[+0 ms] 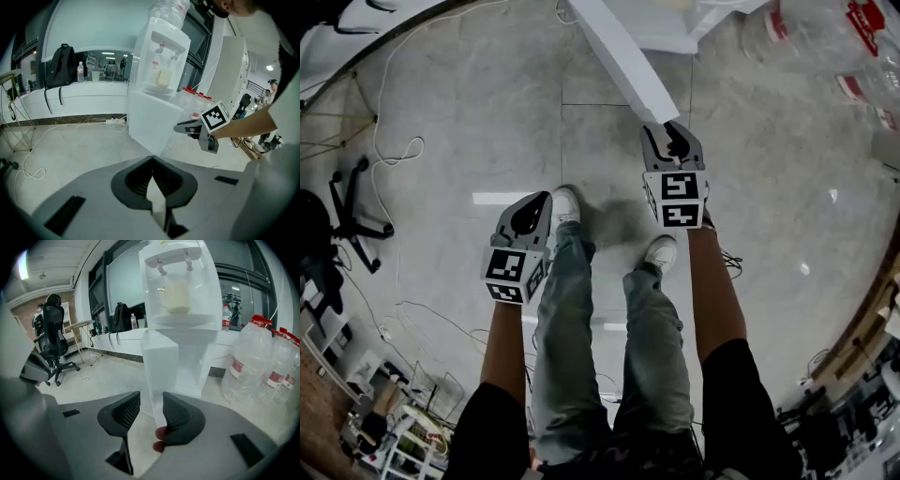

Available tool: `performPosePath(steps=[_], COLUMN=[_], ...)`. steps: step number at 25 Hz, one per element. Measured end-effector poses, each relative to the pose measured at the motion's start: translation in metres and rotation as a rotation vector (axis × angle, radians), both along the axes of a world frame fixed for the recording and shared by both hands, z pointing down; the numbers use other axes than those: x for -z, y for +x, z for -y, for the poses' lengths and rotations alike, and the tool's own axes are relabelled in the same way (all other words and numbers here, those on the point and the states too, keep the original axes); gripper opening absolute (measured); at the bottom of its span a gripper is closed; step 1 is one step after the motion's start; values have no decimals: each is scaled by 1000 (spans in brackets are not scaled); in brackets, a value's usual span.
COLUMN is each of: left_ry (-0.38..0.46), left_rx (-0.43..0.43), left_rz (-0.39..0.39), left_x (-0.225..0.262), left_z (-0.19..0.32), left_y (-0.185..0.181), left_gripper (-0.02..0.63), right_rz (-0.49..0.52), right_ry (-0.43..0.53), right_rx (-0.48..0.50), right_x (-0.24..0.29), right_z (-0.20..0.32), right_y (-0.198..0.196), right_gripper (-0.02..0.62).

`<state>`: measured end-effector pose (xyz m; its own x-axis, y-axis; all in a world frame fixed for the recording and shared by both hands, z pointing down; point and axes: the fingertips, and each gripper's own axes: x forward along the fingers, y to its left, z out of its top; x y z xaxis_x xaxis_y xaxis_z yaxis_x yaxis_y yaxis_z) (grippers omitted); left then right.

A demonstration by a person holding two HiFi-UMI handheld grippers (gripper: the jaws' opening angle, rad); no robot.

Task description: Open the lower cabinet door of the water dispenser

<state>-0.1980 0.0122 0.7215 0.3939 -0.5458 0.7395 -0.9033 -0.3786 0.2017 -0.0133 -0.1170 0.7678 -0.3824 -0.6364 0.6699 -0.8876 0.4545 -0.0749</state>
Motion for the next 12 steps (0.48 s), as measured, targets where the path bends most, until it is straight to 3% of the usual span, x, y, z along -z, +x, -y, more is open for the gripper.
performPosePath(steps=[12], left_ry=[-37], left_rx=[43], left_rz=[7], left_x=[11], left_z=[-28], left_y=[-48], left_gripper=[12], right_rz=[37], right_ry=[-88], right_rx=[132], right_x=[1], right_z=[-37], right_y=[-87], right_gripper=[147])
